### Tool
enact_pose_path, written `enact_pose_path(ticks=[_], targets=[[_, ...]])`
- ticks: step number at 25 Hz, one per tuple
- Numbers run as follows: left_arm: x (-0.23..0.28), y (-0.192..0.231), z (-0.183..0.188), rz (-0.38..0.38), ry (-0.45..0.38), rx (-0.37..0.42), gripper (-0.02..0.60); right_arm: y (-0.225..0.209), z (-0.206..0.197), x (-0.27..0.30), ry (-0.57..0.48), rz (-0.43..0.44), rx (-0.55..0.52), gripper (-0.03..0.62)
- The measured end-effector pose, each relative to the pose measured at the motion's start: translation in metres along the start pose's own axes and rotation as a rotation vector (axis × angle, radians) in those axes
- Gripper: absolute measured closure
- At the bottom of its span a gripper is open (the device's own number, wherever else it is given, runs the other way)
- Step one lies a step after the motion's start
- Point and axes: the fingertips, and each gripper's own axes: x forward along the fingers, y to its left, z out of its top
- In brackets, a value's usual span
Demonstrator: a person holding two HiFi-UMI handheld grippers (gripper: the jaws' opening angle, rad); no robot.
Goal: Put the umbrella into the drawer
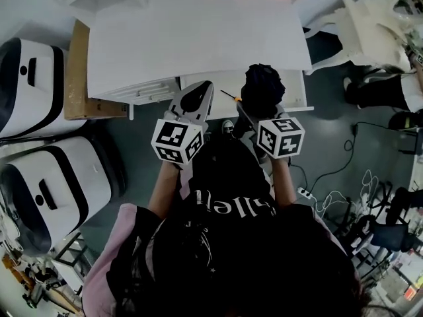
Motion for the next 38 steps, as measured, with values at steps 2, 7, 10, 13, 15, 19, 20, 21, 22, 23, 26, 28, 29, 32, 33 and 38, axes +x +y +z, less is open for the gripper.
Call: enact_pose_path(ticks=[2,7,10,13,15,19,20,21,22,23,26,28,29,32,33,38], targets=[[0.006,0.004,-0.001,0.036,-0.002,-0.008,0.565,-0.007,0.005,0.007,0.025,0.019,-0.049,0.313],[0.015,0.012,-0.002,0.107,-0.004,-0.02,0.565,-0.029,0.018,0.022,0.082,0.047,-0.188,0.313],[0.017,0.018,-0.003,0.159,-0.01,-0.029,0.565,-0.04,0.019,0.034,0.13,0.068,-0.28,0.313],[0.019,0.021,-0.001,0.205,-0.021,-0.037,0.565,-0.05,0.018,0.047,0.192,0.098,-0.4,0.313],[0.019,0.024,-0.002,0.226,-0.027,-0.043,0.565,-0.052,0.016,0.056,0.235,0.116,-0.486,0.313],[0.013,0.029,-0.006,0.28,-0.033,-0.055,0.564,-0.051,-0.001,0.079,0.327,0.176,-0.645,0.313],[0.012,0.03,-0.006,0.287,-0.033,-0.057,0.564,-0.051,-0.007,0.086,0.35,0.19,-0.677,0.313],[0.011,0.031,-0.007,0.293,-0.033,-0.059,0.565,-0.051,-0.014,0.092,0.374,0.204,-0.708,0.313],[0.01,0.031,-0.008,0.299,-0.034,-0.061,0.565,-0.051,-0.022,0.099,0.4,0.218,-0.736,0.313],[0.009,0.032,-0.009,0.306,-0.034,-0.065,0.565,-0.051,-0.031,0.106,0.429,0.234,-0.763,0.313],[0.002,0.035,-0.012,0.334,-0.034,-0.071,0.565,-0.051,-0.058,0.126,0.517,0.288,-0.823,0.313],[-0.004,0.04,-0.013,0.354,-0.037,-0.073,0.565,-0.05,-0.075,0.139,0.566,0.312,-0.864,0.313],[-0.008,0.042,-0.014,0.364,-0.037,-0.076,0.565,-0.05,-0.082,0.144,0.588,0.322,-0.886,0.313],[-0.018,0.048,-0.02,0.396,-0.025,-0.087,0.565,-0.048,-0.103,0.157,0.644,0.344,-0.928,0.313],[-0.019,0.049,-0.022,0.404,-0.021,-0.092,0.565,-0.049,-0.107,0.162,0.656,0.349,-0.939,0.313],[-0.02,0.052,-0.03,0.408,-0.025,-0.138,0.565,-0.056,-0.126,0.186,0.717,0.364,-0.979,0.313]])
